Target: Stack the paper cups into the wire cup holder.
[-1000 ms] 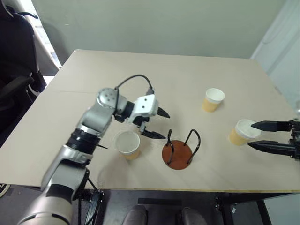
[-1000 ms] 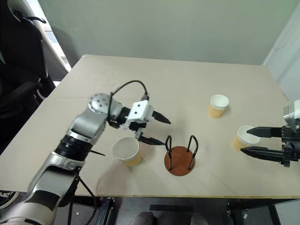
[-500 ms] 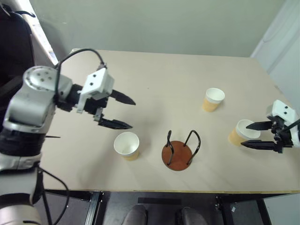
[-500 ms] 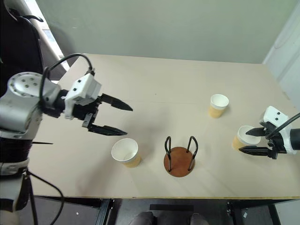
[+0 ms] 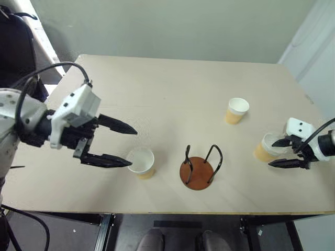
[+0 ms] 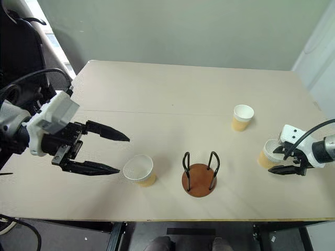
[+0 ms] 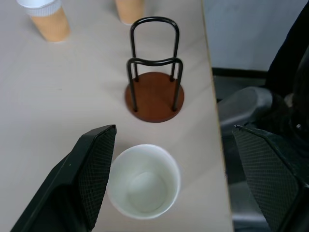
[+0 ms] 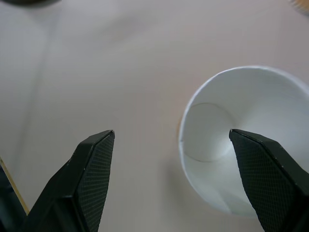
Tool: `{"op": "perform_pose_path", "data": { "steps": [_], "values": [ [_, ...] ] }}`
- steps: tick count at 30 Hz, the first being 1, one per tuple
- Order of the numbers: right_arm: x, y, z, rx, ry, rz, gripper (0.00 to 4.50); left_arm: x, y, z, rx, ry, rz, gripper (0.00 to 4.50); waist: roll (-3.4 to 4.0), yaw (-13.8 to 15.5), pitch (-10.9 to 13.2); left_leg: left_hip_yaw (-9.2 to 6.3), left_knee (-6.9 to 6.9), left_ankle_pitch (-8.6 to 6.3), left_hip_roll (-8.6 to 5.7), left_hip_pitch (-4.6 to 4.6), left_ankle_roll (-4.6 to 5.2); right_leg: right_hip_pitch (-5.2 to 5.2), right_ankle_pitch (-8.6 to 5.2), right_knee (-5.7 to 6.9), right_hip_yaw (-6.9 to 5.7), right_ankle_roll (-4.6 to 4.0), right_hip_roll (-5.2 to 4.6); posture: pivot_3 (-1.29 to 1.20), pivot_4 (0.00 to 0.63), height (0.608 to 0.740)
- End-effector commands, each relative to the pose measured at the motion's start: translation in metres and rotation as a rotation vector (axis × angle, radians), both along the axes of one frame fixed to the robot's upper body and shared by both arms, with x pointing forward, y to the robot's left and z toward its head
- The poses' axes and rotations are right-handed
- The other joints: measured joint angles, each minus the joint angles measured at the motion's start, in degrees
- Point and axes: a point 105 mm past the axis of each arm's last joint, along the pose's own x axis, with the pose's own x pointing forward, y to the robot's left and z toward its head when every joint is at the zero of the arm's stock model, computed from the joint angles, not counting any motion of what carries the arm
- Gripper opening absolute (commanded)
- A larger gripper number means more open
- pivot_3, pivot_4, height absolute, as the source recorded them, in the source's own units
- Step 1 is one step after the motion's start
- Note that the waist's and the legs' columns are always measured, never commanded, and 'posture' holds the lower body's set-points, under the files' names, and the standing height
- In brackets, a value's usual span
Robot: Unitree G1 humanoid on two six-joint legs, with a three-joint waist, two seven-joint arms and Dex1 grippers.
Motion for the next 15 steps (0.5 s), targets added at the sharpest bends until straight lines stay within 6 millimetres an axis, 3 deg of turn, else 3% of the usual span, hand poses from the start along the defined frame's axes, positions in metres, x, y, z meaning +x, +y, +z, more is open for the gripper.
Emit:
{"op": "perform_pose_path", "data": {
  "steps": [1, 3, 6, 12, 15],
  "values": [
    [0.005, 0.000, 0.004, -0.047, -0.029, 0.028, 3.86, -0.007, -0.003, 0.011, -0.067, -0.066, 0.022, 4.13, 0.00, -0.10, 0.00, 0.01, -0.01, 0.00, 0.01, 0.00, 0.00, -0.01, 0.00, 0.01, 0.00, 0.00, 0.00, 0.00, 0.150, 0.740],
    [0.007, 0.005, 0.004, -0.036, -0.030, 0.042, 3.86, -0.008, -0.004, 0.011, -0.116, -0.077, 0.038, 4.13, 0.02, -0.14, -0.01, 0.02, -0.02, 0.00, 0.01, 0.00, -0.01, -0.01, 0.00, 0.04, 0.00, 0.00, 0.00, 0.00, 0.150, 0.740],
    [0.012, 0.007, 0.003, -0.061, -0.045, 0.060, 3.25, -0.010, -0.003, 0.010, -0.152, -0.089, 0.058, 4.18, 0.01, -0.17, 0.00, 0.04, -0.01, -0.01, 0.03, 0.01, -0.03, -0.01, 0.01, 0.05, 0.00, -0.02, 0.01, 0.00, 0.150, 0.740],
    [0.018, 0.012, 0.008, -0.083, -0.066, 0.091, 1.13, -0.007, -0.001, 0.009, -0.162, -0.092, 0.085, 4.18, 0.01, -0.05, 0.00, 0.03, -0.01, -0.01, 0.01, 0.00, -0.03, -0.01, 0.02, 0.05, -0.01, -0.03, 0.01, 0.00, 0.150, 0.740],
    [0.011, 0.012, 0.014, -0.120, -0.052, 0.134, 0.03, -0.006, -0.001, 0.009, -0.170, -0.094, 0.088, 4.18, 0.01, -0.05, 0.00, 0.03, -0.01, -0.02, 0.01, 0.00, -0.05, 0.00, 0.02, 0.05, -0.01, -0.04, 0.01, 0.00, 0.150, 0.740]
  ]
}}
